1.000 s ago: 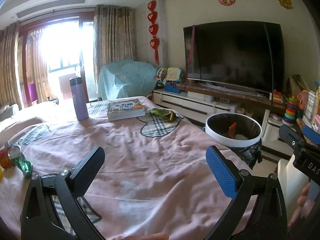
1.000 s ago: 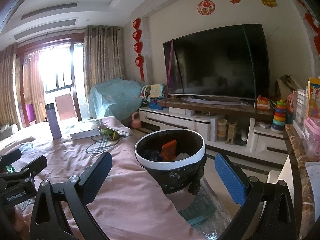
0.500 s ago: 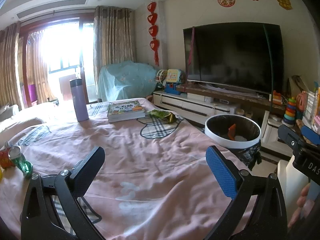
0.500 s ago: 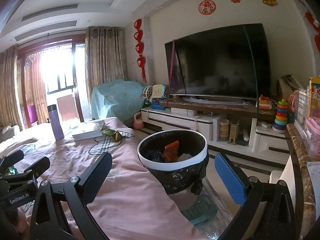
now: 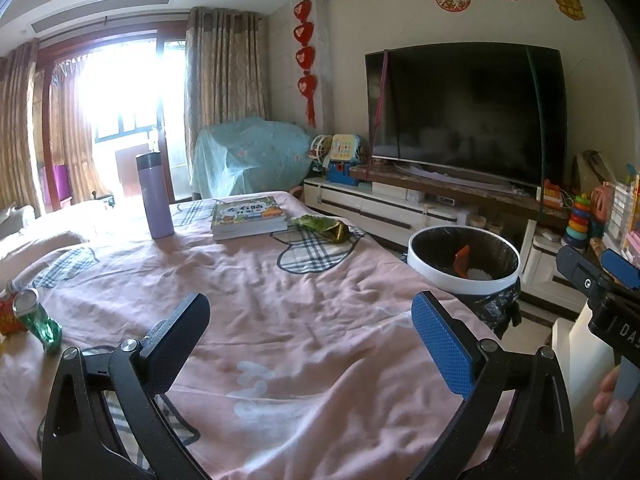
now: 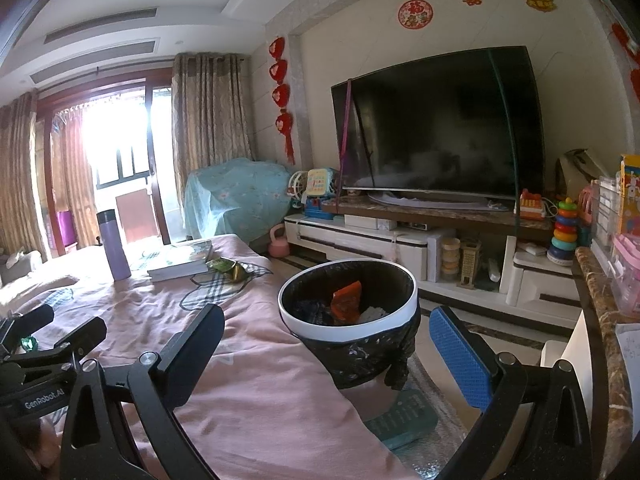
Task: Collect trash
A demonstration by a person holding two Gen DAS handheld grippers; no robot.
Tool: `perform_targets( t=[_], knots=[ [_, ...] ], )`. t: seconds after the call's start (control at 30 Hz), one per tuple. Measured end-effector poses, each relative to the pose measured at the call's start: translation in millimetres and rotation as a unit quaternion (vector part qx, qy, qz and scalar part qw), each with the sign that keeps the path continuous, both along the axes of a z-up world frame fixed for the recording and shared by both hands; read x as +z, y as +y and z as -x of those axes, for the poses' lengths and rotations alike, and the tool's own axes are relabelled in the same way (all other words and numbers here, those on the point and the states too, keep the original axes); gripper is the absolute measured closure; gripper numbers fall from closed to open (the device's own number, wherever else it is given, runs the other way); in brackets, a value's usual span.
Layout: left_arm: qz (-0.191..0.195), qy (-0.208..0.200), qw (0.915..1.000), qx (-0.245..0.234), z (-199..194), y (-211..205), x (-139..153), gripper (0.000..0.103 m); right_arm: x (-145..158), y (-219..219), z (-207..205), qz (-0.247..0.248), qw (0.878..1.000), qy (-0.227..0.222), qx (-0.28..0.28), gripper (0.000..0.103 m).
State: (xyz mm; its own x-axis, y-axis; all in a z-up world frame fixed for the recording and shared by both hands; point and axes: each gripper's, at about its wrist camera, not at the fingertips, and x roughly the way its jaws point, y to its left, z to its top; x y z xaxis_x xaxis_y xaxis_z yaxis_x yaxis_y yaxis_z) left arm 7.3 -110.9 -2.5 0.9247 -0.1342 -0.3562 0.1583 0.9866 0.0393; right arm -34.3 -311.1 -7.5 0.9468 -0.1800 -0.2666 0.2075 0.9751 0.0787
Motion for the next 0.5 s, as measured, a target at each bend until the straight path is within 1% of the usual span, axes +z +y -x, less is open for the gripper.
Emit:
perform_targets(
  t=[0.5],
  knots=[
    [0.001,0.002,1.0,0.0,-1.5,1.0,-0.6,0.0,0.2,-0.2,0.0,-0.001,1.0,0.001,0.0,0.0]
  ],
)
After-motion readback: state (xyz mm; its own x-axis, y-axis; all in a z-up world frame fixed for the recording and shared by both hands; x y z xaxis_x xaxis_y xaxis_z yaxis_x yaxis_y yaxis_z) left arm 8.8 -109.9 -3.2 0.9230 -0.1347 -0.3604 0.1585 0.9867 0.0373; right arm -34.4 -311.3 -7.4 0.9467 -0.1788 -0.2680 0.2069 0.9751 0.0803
